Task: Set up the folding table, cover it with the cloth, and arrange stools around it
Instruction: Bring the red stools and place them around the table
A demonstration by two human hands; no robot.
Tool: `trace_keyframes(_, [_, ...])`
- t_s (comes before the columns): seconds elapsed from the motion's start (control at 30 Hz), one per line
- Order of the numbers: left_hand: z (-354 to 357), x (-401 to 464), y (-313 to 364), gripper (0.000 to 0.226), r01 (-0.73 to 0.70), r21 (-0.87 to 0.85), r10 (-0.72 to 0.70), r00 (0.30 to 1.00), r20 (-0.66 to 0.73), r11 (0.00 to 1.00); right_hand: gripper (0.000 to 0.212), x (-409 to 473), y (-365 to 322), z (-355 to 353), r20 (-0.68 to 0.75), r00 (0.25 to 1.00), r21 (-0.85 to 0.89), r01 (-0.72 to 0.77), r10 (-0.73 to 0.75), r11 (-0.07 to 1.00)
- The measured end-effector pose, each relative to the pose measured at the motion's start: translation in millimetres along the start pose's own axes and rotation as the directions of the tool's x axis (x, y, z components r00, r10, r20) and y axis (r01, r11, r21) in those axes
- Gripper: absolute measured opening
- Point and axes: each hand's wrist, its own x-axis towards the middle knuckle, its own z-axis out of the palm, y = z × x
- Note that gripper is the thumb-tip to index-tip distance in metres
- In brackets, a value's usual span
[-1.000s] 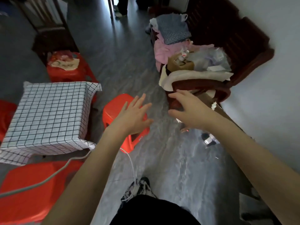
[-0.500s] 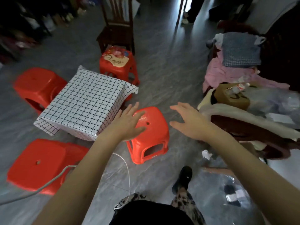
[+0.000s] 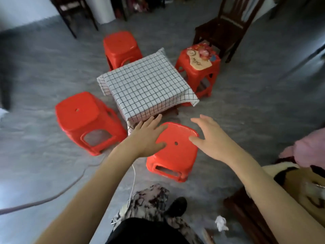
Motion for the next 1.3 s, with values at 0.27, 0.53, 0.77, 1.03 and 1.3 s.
trace_keyframes(0.27, [12.8,20.2,-16.5,0.071,0.187,-0.11,-0.179,0.981,0.078,0.976,0.063,70.6,4.8,11.7,0.193,0.978,-0.01,0.08,-0.077,0.997])
trace_keyframes(0.53, [7.3,68.1,-26.9,0.072,0.242,-0.172,-0.223,0.967,0.126,0.955,0.064,104.3,22.1,-9.3,0.245,0.968,-0.089,0.072,-0.048,0.993])
trace_keyframes(0.77, [1.1,94.9,-14.6,0.068,0.311,-0.219,-0.292,0.949,0.118,0.925,0.065,132.3,41.7,-26.3,0.305,0.946,-0.079,0.139,-0.109,0.987])
trace_keyframes(1.03, [46.1,117.9,32.7,0.069,0.558,-0.274,-0.496,0.827,0.265,0.783,0.066,158.9,101.5,-28.7,0.474,0.85,-0.219,0.368,-0.231,0.904])
trace_keyframes(1.3, [105.8,165.4,68.4,0.071,0.589,-0.4,-0.553,0.805,0.215,0.702,0.069,194.8,165.2,-5.5,0.565,0.792,-0.246,0.43,-0.232,0.869])
